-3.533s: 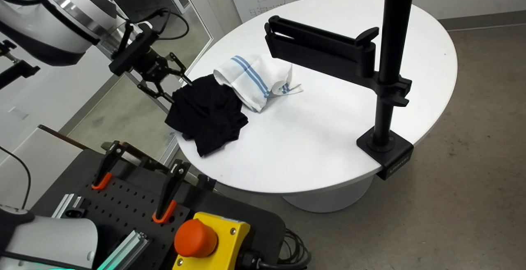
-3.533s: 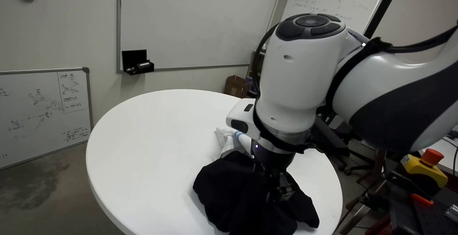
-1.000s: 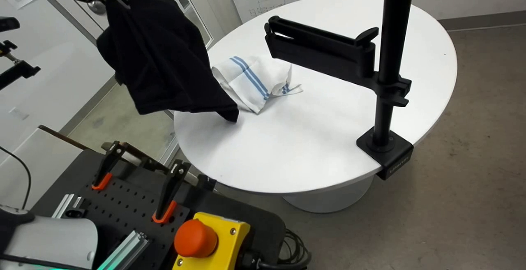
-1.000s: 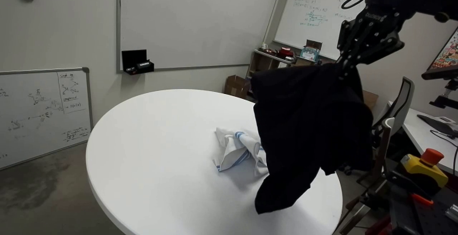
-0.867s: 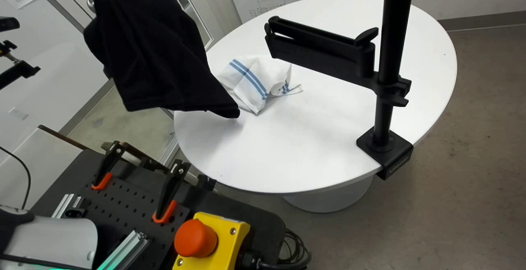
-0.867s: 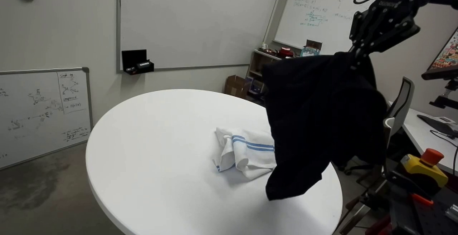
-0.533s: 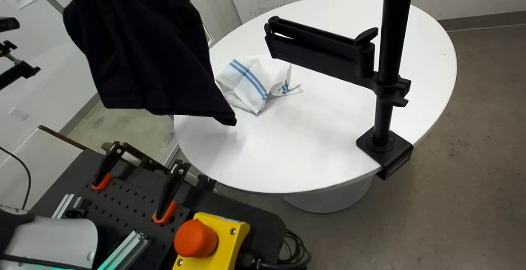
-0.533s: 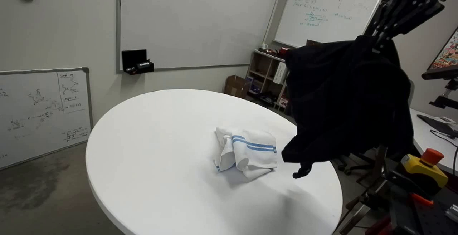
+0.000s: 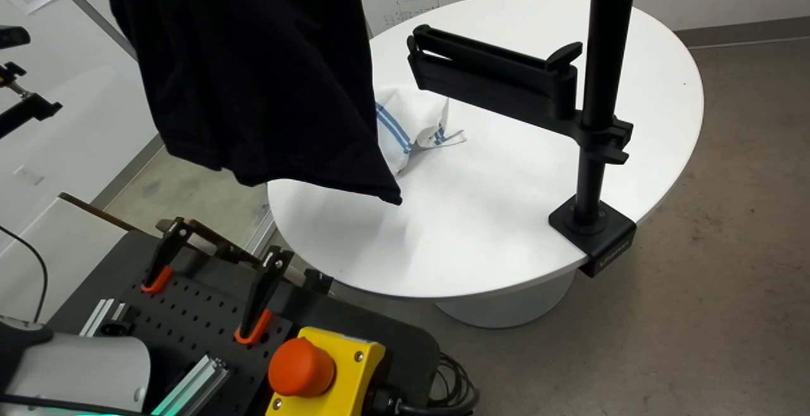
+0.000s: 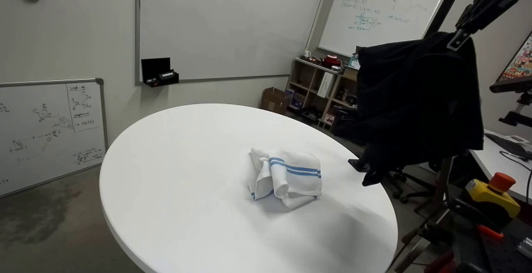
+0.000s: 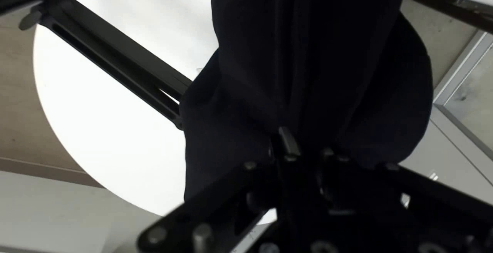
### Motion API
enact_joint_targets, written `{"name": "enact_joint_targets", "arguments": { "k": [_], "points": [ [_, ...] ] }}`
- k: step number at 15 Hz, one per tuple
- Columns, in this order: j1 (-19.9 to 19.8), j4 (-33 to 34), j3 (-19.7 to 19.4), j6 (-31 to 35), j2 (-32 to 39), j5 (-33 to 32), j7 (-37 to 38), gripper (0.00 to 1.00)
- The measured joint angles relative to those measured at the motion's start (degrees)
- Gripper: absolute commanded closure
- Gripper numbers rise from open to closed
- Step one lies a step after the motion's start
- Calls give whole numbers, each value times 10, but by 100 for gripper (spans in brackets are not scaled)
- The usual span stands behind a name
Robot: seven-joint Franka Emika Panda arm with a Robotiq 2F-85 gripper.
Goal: Hang the black shirt on the stand
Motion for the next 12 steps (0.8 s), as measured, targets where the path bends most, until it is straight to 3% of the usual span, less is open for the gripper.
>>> {"name": "enact_joint_targets", "arguments": {
  "k": [6, 12],
  "points": [
    [-43, 35, -31, 0, 21, 0, 56, 97],
    [-59, 86, -48, 0, 95, 0, 106, 97]
  ]
}}
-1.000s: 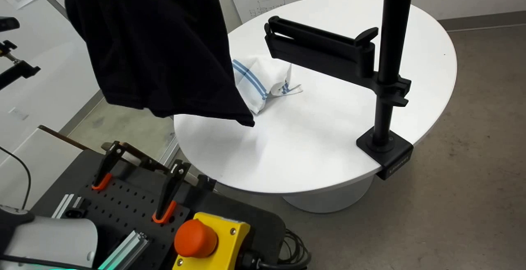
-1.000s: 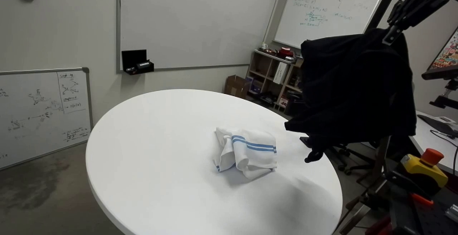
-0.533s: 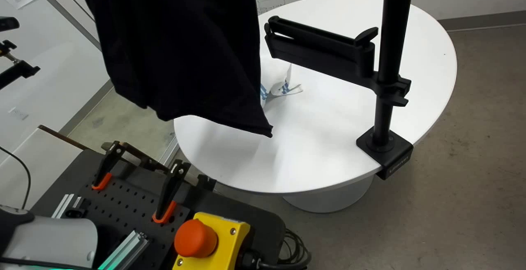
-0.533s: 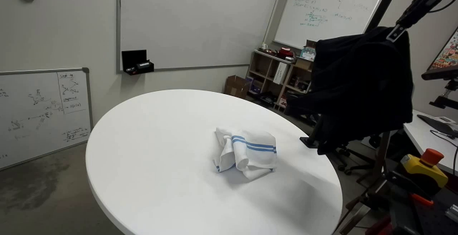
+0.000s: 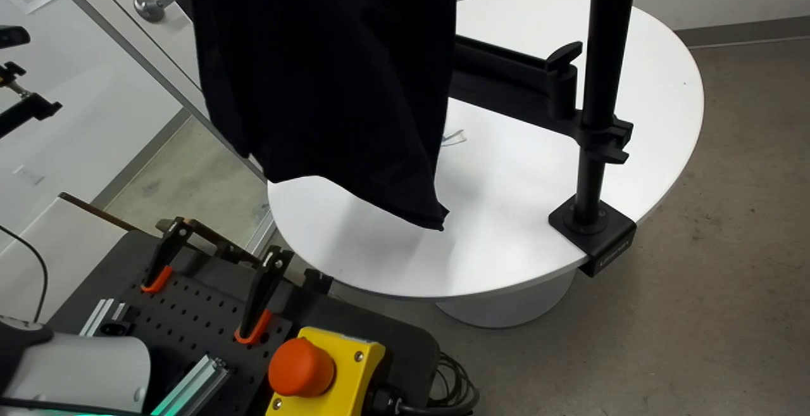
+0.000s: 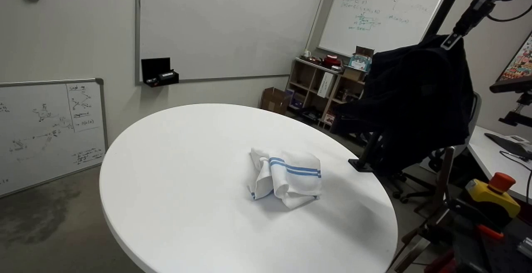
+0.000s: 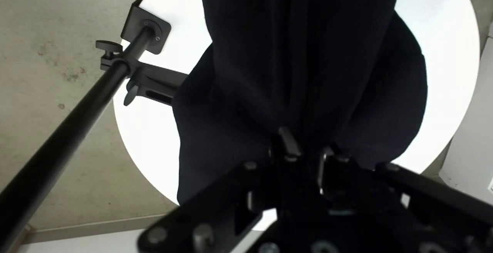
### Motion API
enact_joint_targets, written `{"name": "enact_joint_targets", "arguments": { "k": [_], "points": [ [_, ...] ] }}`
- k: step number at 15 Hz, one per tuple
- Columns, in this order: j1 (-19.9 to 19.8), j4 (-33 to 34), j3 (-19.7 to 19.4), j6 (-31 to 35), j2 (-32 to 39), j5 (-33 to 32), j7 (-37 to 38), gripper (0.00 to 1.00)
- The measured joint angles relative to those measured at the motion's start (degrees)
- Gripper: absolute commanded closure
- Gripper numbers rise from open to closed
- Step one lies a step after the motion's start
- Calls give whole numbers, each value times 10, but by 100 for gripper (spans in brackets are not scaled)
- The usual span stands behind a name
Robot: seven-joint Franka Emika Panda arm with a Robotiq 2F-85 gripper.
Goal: Hang the black shirt on the stand
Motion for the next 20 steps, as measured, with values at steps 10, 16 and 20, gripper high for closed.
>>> {"name": "enact_joint_targets", "arguments": {
  "k": [10, 16, 20],
  "points": [
    [-16, 102, -5, 0, 164, 35, 38, 97],
    [-22, 180, -1, -3, 273, 54, 61, 97],
    [-28, 237, 10, -21, 343, 54, 86, 97]
  ]
}}
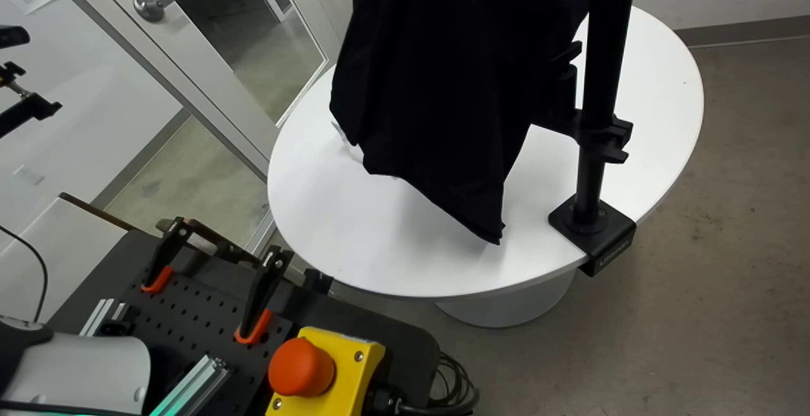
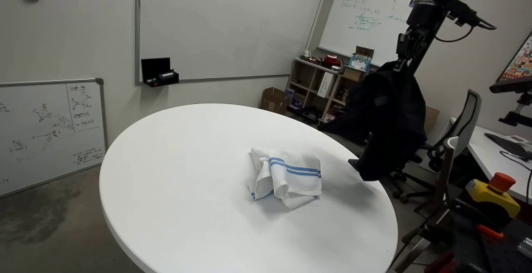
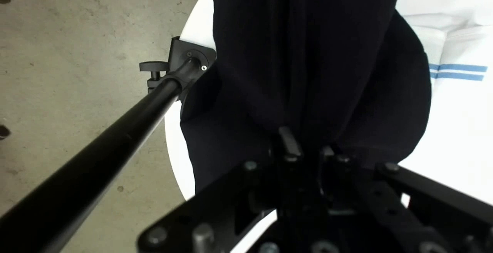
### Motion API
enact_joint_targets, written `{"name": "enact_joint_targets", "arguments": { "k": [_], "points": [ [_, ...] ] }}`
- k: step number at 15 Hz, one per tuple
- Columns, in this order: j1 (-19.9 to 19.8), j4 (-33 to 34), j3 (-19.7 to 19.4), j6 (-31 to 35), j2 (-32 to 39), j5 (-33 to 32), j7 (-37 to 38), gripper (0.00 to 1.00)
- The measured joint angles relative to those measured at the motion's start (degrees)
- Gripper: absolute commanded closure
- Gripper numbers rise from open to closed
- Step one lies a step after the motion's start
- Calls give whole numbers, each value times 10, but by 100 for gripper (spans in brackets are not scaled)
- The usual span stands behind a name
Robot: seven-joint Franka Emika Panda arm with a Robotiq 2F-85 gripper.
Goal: Hang the black shirt on the stand
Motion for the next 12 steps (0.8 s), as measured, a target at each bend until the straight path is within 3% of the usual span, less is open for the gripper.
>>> {"name": "enact_joint_targets", "arguments": {
  "k": [12],
  "points": [
    [-4, 170, 46, -51, 171, -11, 121, 97]
  ]
}}
